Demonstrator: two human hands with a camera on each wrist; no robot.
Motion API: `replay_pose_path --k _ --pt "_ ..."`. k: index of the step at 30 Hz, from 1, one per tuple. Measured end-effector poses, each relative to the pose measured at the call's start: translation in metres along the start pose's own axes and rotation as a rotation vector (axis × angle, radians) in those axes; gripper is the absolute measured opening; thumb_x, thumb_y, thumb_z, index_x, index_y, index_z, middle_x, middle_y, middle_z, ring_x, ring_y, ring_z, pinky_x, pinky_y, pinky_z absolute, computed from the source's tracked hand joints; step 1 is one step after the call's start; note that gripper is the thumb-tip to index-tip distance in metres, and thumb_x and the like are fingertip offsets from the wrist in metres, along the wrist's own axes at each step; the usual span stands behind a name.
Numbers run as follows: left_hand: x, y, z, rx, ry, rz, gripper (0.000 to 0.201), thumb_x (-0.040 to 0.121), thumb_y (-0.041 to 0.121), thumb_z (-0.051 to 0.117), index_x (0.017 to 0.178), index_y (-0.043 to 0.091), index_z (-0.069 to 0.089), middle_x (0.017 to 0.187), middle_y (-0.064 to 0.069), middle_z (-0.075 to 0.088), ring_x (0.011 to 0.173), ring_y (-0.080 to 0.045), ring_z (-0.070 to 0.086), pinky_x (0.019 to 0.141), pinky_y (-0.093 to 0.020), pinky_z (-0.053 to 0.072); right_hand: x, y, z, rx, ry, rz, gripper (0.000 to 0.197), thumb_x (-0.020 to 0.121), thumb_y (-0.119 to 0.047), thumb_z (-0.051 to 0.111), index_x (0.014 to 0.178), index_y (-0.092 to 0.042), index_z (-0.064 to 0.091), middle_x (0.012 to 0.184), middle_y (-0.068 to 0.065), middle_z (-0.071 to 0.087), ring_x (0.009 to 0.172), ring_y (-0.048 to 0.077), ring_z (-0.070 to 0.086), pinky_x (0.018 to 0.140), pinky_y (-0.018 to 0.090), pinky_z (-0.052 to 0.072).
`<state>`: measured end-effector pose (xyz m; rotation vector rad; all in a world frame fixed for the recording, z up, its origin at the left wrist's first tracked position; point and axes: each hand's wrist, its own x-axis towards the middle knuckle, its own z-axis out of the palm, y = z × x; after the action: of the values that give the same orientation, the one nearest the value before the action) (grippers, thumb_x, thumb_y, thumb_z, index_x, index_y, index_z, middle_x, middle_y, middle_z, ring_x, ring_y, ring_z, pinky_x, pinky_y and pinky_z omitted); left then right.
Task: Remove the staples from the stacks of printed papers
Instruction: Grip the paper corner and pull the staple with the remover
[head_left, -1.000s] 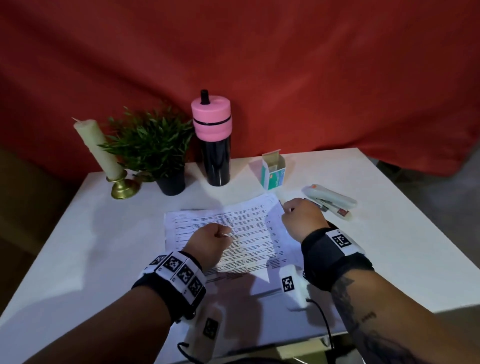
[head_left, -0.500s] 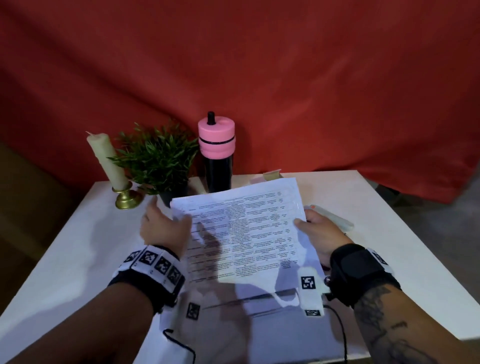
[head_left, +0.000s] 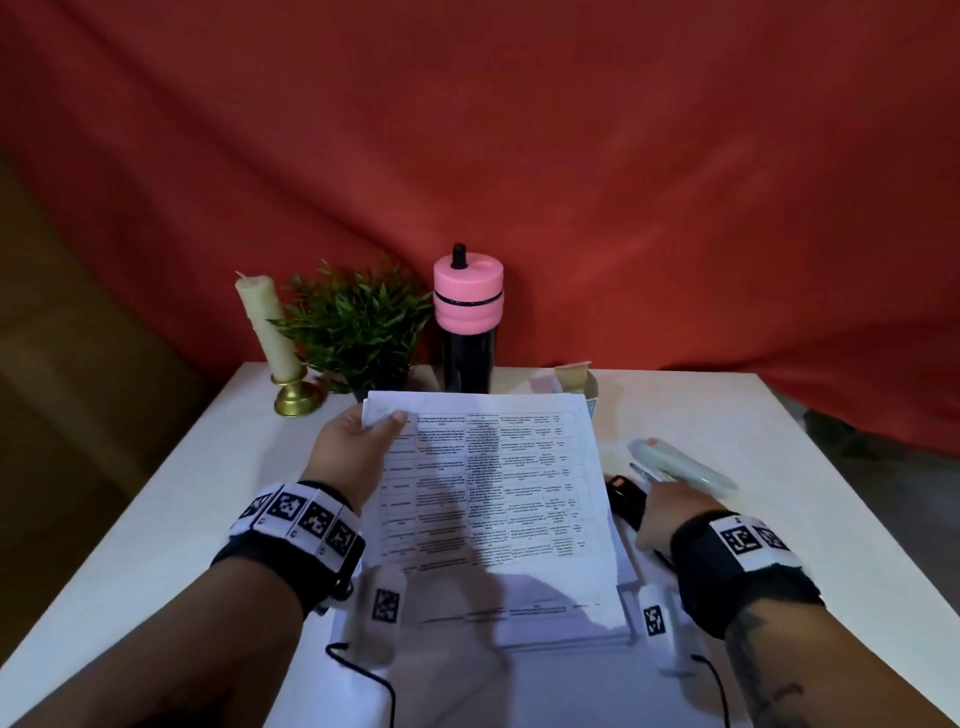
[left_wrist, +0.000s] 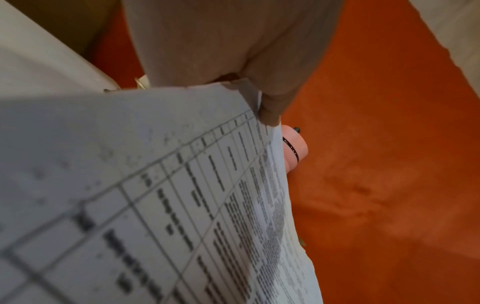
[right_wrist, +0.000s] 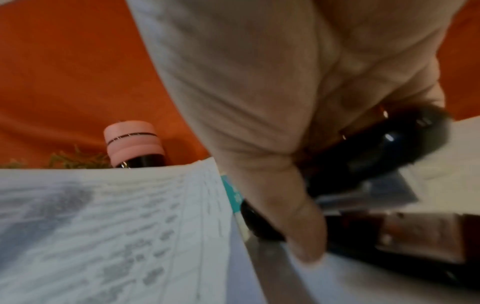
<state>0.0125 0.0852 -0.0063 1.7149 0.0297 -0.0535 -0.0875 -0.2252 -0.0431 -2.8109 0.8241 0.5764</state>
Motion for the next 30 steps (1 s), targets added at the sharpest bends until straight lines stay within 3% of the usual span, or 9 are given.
replay_pose_path --k 3,4,6,11,16,19,22,27,30 --pt "-0.007 0.005 -0.001 0.001 0.000 0.047 0.010 0.091 0.021 0.064 0.097 0.014 0.069 0.087 -0.001 0.074 0.083 -0.020 0.070 0.072 -0.030 0.055 0.001 0.004 0.003 0.253 0.059 0.050 0.059 0.086 -0.070 0.039 0.109 -0.021 0.060 0.100 0.005 0.068 0.086 0.023 0.061 0.084 0.031 0.047" --pt "-0.010 0.009 -0.001 0.012 -0.002 0.061 0.011 0.092 0.020 0.063 0.099 0.013 0.069 0.087 0.000 0.074 0.080 -0.017 0.070 0.067 -0.026 0.052 0.001 0.004 -0.001 0.330 0.098 0.026 0.050 0.088 -0.064 0.044 0.118 -0.026 0.057 0.110 0.004 0.068 0.088 0.022 0.062 0.079 0.029 0.046" --pt "-0.014 0.016 0.001 0.046 -0.013 0.088 0.012 0.092 0.021 0.062 0.099 0.014 0.069 0.087 0.000 0.074 0.079 -0.014 0.070 0.063 -0.023 0.050 -0.006 0.000 -0.024 0.431 0.191 0.002 0.034 0.089 -0.041 0.053 0.114 -0.020 0.058 0.100 0.009 0.069 0.082 0.024 0.065 0.065 0.028 0.044" --pt "-0.023 0.035 0.008 0.117 -0.073 0.181 0.008 0.090 0.018 0.065 0.095 0.017 0.071 0.088 0.002 0.076 0.084 -0.015 0.072 0.080 -0.037 0.058 -0.036 -0.028 -0.091 1.081 0.524 -0.264 0.013 0.087 -0.023 0.063 0.095 -0.015 0.056 0.082 0.003 0.061 0.074 0.022 0.058 0.058 0.028 0.042" --pt "-0.042 0.065 0.022 0.111 -0.153 0.308 0.006 0.090 0.021 0.066 0.092 0.021 0.071 0.084 0.007 0.076 0.079 -0.007 0.072 0.076 -0.031 0.059 -0.076 -0.080 -0.124 1.734 0.384 -0.559 0.007 0.089 -0.025 0.067 0.094 -0.024 0.062 0.082 -0.005 0.058 0.075 0.012 0.055 0.061 0.023 0.048" --pt "-0.052 0.083 0.028 0.102 -0.178 0.381 0.005 0.090 0.022 0.065 0.092 0.020 0.070 0.084 0.005 0.076 0.078 -0.011 0.072 0.075 -0.034 0.060 -0.088 -0.105 -0.125 1.736 0.495 -0.608 0.014 0.088 -0.038 0.067 0.088 -0.025 0.062 0.068 -0.014 0.055 0.068 0.006 0.054 0.066 0.027 0.042" --pt "-0.060 0.095 0.032 0.108 -0.213 0.470 0.009 0.091 0.025 0.064 0.091 0.017 0.067 0.084 -0.015 0.072 0.078 -0.035 0.067 0.071 -0.049 0.055 -0.096 -0.116 -0.121 1.619 0.611 -0.666 0.021 0.088 -0.045 0.064 0.079 -0.027 0.058 0.063 -0.020 0.057 0.069 0.006 0.056 0.069 0.026 0.043" --pt "-0.065 0.100 0.037 0.113 -0.238 0.533 0.039 0.086 0.041 0.060 0.094 0.004 0.059 0.083 -0.030 0.064 0.069 -0.041 0.061 0.062 -0.055 0.051 -0.104 -0.122 -0.119 1.578 0.640 -0.711 0.045 0.072 -0.065 0.058 0.078 -0.021 0.061 0.079 0.010 0.066 0.078 0.024 0.062 0.072 0.038 0.050" --pt "-0.066 0.102 0.041 0.147 -0.216 0.561 0.046 0.083 0.043 0.059 0.092 -0.002 0.058 0.081 -0.027 0.065 0.071 -0.037 0.062 0.066 -0.054 0.052 -0.106 -0.124 -0.122 1.598 0.653 -0.712 0.042 0.071 -0.064 0.058 0.072 -0.023 0.061 0.076 0.011 0.065 0.077 0.026 0.063 0.073 0.040 0.051"
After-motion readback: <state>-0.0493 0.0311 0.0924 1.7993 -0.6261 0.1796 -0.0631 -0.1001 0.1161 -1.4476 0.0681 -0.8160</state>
